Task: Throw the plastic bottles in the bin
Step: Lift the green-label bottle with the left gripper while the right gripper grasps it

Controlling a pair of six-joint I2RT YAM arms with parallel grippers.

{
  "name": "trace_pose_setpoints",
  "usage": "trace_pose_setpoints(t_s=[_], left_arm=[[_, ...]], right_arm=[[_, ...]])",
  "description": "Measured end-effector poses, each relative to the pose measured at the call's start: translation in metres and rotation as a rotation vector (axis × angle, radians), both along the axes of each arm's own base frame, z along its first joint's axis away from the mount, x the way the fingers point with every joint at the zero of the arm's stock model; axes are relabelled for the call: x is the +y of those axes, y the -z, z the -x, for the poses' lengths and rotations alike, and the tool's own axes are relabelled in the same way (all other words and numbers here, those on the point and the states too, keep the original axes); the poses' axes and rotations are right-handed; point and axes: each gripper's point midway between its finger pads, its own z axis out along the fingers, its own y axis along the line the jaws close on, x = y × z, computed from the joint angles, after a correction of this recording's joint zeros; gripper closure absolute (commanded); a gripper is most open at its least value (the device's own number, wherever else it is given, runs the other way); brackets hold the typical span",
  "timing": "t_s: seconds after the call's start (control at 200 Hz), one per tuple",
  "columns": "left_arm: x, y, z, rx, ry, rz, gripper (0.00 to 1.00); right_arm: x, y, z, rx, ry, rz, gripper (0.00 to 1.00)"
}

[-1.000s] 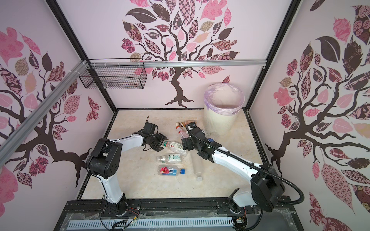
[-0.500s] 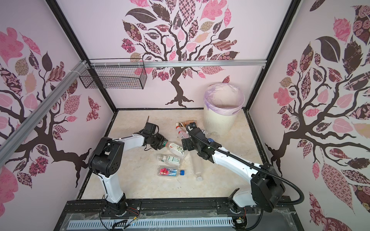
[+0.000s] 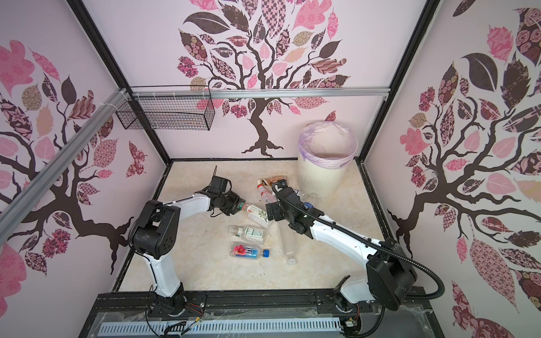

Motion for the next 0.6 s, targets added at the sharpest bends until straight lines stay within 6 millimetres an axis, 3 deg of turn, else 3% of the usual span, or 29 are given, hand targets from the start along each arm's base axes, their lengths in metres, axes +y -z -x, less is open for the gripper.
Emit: trace_pose_setpoints(t_s=[0.335,0.6], left_arm=[[0.001,-0.056,-0.024,-0.149,0.108,-0.086,0.70],[0.009,-0.127,-0.030,-0.307,0.182,-0.186,0.69]], right_arm=[[0.008,-0.003,0.003,0.005,-0.058,0.001,0.01],[0.030,-0.041,-0.007,-0.058,-0.122,-0.069,0.00]])
